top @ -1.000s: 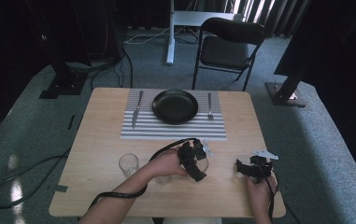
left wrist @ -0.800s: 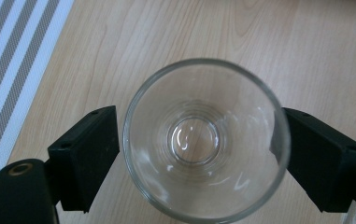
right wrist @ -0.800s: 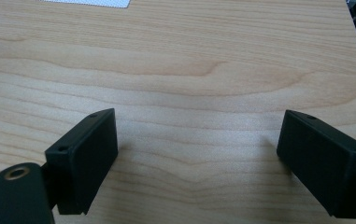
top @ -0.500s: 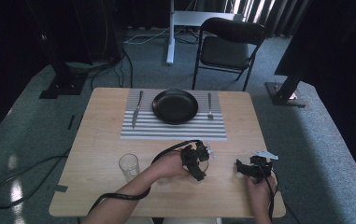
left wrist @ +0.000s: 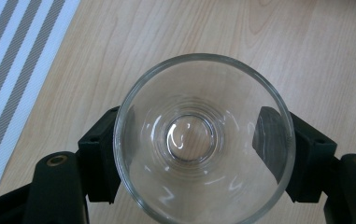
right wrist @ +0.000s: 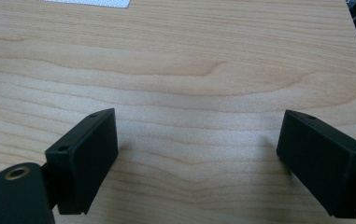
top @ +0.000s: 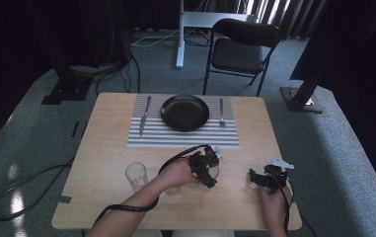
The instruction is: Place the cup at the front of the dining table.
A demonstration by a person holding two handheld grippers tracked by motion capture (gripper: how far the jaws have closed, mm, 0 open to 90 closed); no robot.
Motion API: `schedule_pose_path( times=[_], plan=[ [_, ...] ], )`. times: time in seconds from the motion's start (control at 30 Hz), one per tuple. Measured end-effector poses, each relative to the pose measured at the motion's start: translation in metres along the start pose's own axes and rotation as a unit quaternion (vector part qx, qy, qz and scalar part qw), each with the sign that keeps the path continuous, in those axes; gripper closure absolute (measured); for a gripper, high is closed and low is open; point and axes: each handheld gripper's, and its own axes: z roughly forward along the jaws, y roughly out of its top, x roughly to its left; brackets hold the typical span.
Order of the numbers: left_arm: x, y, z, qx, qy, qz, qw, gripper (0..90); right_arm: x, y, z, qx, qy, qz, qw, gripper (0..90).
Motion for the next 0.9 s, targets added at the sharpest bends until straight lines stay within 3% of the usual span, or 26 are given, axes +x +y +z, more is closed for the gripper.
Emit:
schedule_pose_path(
  times=[0.4,0.77,0.9],
  plan=[
    [0.016,-0.004,-0.01,-0.02,0.016,-0.034,0.9991,28.7,0.0,0.0,0.0,0.0,0.0,0.0,1.0,12.0],
    [0.031,-0.008,-0.02,-0.028,0.037,-0.052,0.9976,28.8,0.0,0.0,0.0,0.0,0.0,0.0,1.0,12.0],
    [0.037,-0.011,-0.022,-0.028,0.035,-0.063,0.997,28.8,0.0,0.0,0.0,0.0,0.0,-0.001,1.0,11.9]
  ],
)
